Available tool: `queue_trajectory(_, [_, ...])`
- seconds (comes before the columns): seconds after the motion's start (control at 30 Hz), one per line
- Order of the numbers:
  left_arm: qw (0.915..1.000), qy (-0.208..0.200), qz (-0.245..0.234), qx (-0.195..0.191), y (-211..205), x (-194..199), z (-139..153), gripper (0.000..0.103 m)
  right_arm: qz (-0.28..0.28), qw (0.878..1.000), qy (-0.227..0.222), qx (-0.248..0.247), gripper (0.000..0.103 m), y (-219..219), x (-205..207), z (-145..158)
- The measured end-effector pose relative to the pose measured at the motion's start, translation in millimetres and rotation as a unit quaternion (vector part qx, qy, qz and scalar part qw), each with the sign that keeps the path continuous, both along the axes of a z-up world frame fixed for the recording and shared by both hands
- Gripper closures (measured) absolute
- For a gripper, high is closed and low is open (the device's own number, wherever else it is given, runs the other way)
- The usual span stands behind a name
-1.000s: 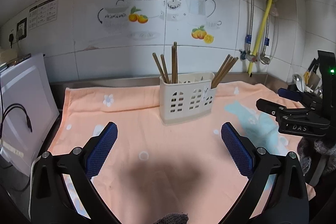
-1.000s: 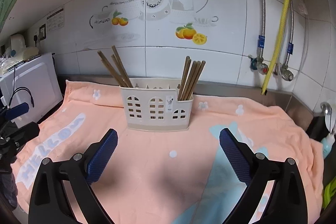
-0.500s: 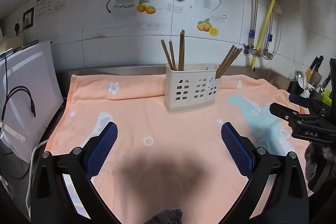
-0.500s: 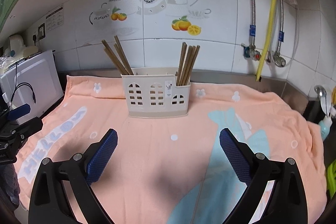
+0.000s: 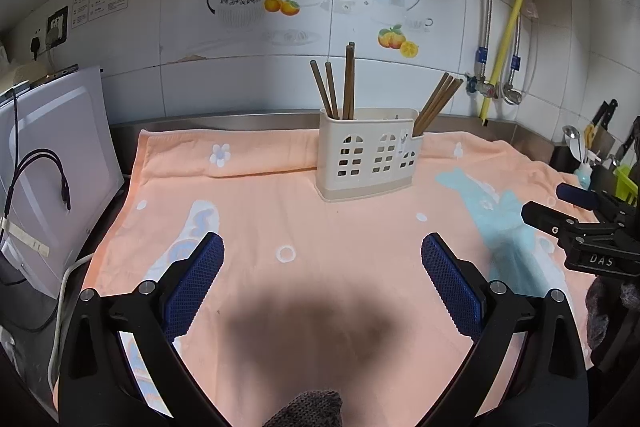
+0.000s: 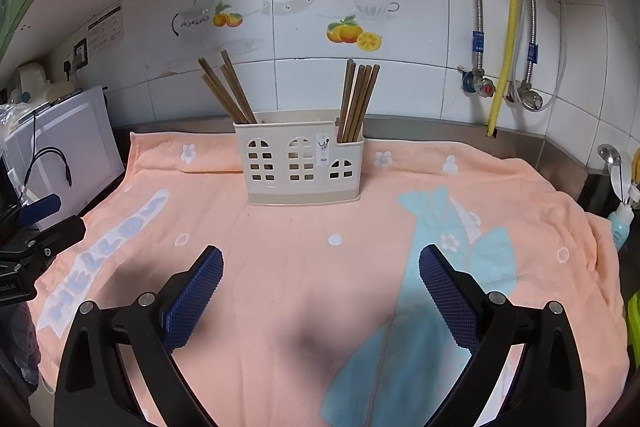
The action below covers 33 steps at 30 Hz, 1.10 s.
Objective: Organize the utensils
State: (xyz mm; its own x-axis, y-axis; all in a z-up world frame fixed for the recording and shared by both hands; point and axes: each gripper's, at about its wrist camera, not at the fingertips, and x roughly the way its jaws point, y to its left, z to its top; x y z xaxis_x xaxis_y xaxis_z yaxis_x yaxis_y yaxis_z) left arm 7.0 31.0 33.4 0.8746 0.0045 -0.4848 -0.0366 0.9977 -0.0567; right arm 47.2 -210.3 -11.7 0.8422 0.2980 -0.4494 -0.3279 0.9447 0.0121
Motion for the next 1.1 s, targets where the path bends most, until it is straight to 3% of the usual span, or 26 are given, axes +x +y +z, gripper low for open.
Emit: queue_trajectory(1.1, [1.0,0.003,0.0,-0.004,-2.0,-2.3,-4.6,0.005,-0.007,1.0,-0.009,0.002,0.007,-2.0,-6.0,-5.7])
